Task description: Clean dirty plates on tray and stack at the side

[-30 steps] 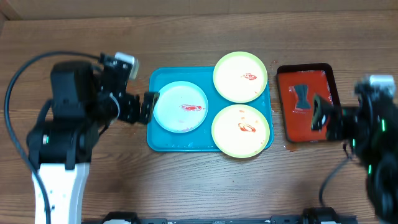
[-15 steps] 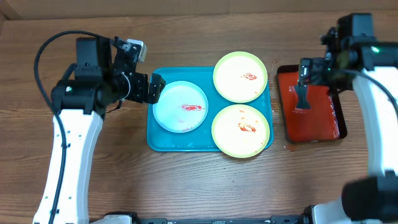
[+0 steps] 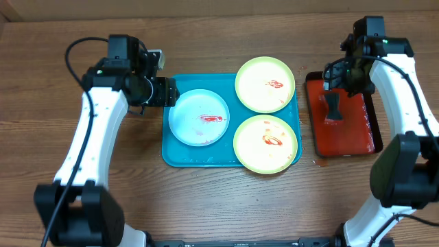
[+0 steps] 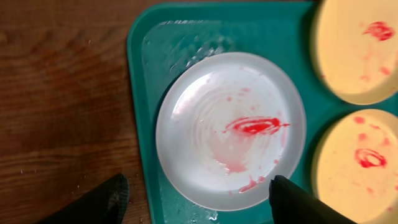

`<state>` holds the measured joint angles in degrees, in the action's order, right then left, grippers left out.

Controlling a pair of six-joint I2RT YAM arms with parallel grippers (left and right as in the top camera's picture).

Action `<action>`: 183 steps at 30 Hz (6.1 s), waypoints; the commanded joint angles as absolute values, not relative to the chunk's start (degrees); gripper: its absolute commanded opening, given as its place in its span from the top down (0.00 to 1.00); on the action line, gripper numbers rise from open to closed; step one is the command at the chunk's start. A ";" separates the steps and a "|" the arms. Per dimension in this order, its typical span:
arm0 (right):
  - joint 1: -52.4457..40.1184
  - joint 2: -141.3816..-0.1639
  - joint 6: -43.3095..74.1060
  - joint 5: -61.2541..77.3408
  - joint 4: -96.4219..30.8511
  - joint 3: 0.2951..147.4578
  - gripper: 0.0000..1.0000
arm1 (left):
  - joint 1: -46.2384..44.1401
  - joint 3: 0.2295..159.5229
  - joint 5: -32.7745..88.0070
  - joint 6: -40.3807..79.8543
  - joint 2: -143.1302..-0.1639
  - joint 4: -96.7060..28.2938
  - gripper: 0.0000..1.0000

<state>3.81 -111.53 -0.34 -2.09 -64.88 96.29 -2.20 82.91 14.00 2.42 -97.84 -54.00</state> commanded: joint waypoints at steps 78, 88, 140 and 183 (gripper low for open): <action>5.13 -120.40 -0.01 -0.30 -54.68 87.33 0.61 | -1.96 83.35 12.97 -3.16 -117.67 -50.26 0.62; 5.13 -120.40 0.01 -0.30 -54.72 87.33 0.62 | -1.96 80.68 13.56 0.45 -117.86 -47.07 0.72; 5.13 -120.40 -0.01 -0.38 -54.85 87.33 0.90 | -3.36 78.41 14.52 0.62 -117.86 -45.50 0.96; -32.56 -123.04 24.34 6.00 -58.87 106.59 0.96 | -3.40 78.41 13.52 8.23 -117.86 -45.74 0.96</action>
<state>-32.51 -120.42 21.43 7.40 -59.44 105.97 -3.29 79.46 15.70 5.80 -117.56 -46.70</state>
